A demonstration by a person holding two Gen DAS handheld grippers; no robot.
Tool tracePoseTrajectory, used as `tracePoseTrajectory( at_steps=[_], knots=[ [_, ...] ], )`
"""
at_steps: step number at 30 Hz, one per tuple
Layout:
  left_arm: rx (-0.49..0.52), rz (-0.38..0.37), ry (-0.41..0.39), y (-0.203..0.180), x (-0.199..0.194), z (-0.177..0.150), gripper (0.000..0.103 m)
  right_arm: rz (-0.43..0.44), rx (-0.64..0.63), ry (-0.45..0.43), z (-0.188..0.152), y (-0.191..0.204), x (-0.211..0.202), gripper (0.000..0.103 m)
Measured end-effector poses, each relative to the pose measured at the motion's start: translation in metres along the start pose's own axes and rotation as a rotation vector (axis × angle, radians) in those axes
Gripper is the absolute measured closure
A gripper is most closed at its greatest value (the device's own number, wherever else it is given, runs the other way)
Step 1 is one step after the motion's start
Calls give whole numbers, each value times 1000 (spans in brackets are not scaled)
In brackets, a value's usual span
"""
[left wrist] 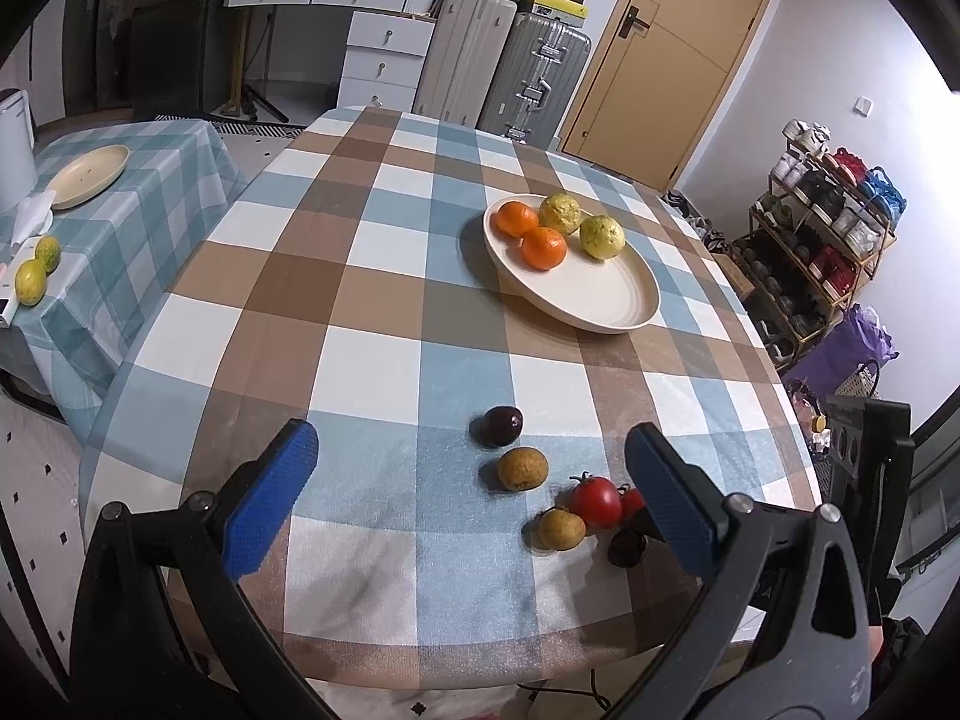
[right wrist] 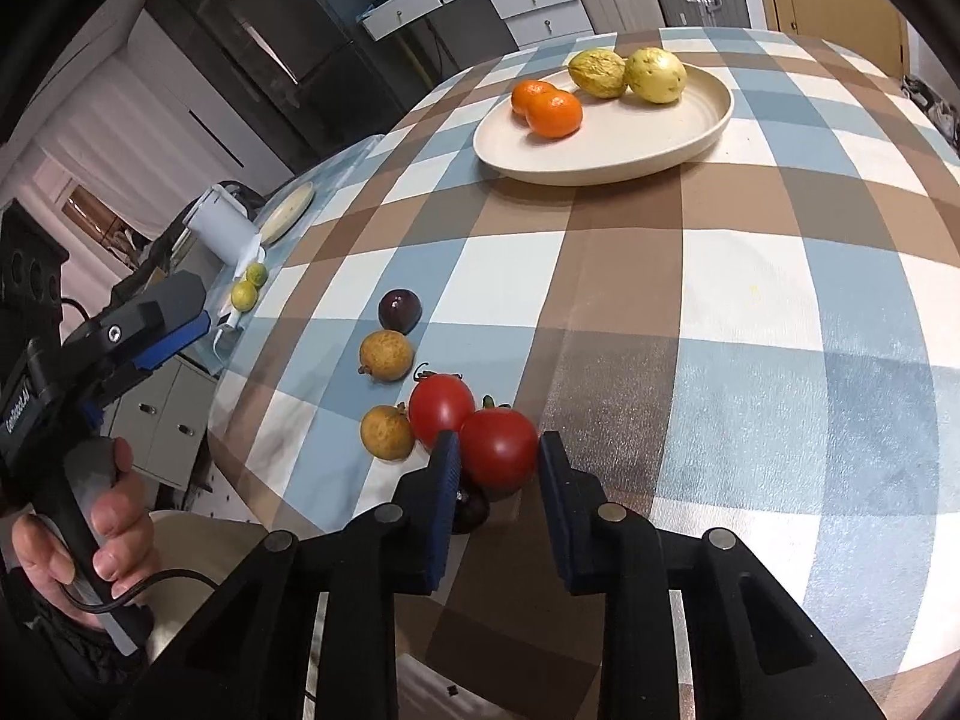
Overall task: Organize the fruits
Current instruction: 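Close the right gripper on a red tomato and lift it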
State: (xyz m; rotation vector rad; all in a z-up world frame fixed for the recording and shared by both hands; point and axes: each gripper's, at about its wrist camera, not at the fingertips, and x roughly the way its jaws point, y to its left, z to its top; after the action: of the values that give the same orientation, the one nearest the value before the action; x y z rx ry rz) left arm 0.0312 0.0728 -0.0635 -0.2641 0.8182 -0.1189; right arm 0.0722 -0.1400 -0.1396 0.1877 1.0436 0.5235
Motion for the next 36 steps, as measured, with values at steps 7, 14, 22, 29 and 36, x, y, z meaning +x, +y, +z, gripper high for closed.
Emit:
tracePoseTrajectory(
  at_steps=[7, 14, 22, 29, 36],
  knots=[
    [-2, 5, 0, 2, 1, -1, 1, 7, 19, -8, 1, -2, -1, 76],
    [-7, 35, 6, 6, 4, 2, 1, 5, 33, -38, 3, -3, -9, 76],
    [-44, -26, 116, 7, 35, 20, 1, 17, 58, -100, 14, -11, -28, 76],
    [35, -21, 245, -17, 78, 24, 1, 41, 43, -136, 33, -15, -37, 76],
    [115, 2, 302, -34, 107, 26, 1, 24, 8, -159, 58, -23, -36, 76]
  ],
)
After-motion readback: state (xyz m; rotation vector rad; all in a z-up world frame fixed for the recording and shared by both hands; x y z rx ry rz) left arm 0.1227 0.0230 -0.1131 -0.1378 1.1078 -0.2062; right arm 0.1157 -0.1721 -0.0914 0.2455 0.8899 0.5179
